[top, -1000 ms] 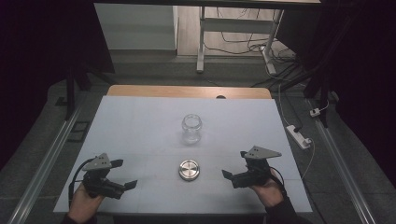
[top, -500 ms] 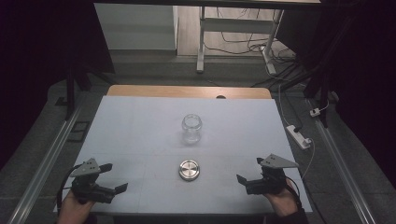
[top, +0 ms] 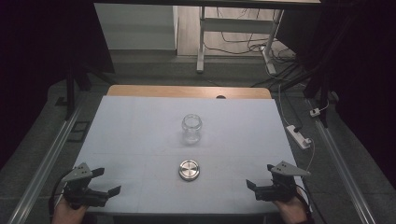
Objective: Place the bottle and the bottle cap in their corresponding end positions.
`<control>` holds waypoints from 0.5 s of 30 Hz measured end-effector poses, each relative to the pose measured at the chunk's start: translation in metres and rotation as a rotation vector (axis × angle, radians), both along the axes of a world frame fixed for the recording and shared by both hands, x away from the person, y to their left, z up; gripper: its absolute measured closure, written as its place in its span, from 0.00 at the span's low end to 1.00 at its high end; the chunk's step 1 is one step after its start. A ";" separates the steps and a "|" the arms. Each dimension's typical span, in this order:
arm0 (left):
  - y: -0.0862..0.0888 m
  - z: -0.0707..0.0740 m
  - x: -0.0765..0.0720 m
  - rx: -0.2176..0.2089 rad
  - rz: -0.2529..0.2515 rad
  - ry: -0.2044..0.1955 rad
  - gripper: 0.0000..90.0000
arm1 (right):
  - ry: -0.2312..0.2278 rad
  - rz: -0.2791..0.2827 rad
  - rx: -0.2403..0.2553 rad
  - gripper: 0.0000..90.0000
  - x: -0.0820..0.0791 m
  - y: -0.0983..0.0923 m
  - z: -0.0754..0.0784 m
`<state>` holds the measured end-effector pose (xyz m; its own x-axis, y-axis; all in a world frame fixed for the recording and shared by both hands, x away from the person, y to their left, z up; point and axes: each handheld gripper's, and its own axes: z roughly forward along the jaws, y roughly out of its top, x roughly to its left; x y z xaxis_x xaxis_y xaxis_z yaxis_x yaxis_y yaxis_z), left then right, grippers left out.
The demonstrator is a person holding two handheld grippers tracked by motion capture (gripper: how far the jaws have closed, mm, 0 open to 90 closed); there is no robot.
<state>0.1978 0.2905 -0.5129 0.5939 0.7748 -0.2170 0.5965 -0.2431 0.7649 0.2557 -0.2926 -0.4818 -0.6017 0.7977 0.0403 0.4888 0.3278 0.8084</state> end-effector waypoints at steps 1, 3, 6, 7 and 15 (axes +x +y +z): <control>0.001 -0.001 -0.001 0.002 0.003 0.004 0.00 | 0.002 -0.003 -0.002 0.00 -0.001 -0.001 -0.001; 0.002 -0.003 -0.002 0.005 0.011 0.008 0.00 | 0.011 -0.007 -0.001 0.00 -0.003 -0.003 -0.003; 0.004 -0.005 -0.005 0.009 0.020 0.016 0.00 | 0.020 -0.017 -0.013 0.00 -0.006 -0.005 -0.006; 0.004 -0.006 -0.006 0.012 0.025 0.016 0.00 | 0.024 -0.018 -0.017 0.00 -0.007 -0.006 -0.007; 0.006 -0.010 -0.013 0.059 0.051 0.031 0.00 | 0.061 -0.030 -0.043 0.00 -0.014 -0.010 -0.012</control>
